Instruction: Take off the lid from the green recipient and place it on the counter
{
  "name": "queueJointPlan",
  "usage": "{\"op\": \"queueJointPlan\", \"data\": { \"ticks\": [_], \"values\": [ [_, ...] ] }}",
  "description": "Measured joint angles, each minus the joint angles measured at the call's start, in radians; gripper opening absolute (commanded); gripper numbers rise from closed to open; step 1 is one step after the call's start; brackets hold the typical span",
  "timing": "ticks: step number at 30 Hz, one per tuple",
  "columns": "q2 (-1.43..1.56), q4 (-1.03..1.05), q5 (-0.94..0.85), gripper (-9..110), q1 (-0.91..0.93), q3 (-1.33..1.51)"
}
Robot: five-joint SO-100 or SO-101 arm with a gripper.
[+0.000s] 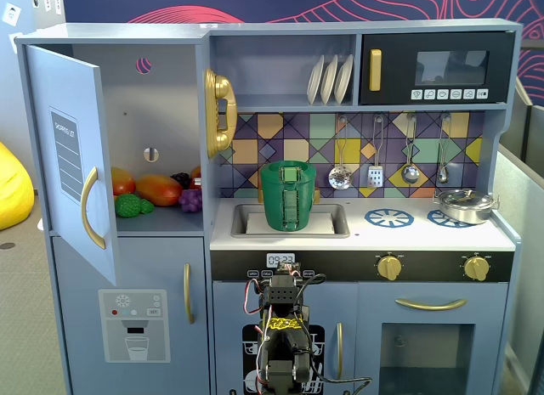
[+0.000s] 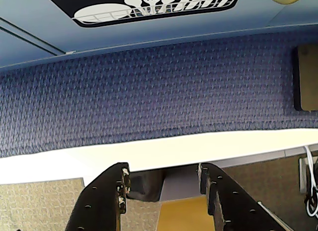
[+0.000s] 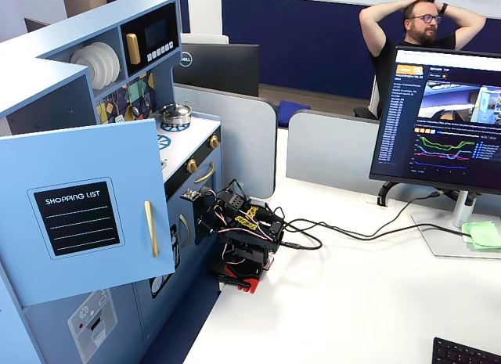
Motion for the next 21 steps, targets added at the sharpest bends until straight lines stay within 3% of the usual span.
{"op": "queueJointPlan", "data": {
  "ticks": [13,16,21],
  "values": [
    [0.000,-0.058,0.043,0,0.064,0.020],
    [-0.017,-0.215,0.046,1,0.103,0.069],
    [-0.117,-0.661,-0.052,8,0.115,-0.064]
  ]
}}
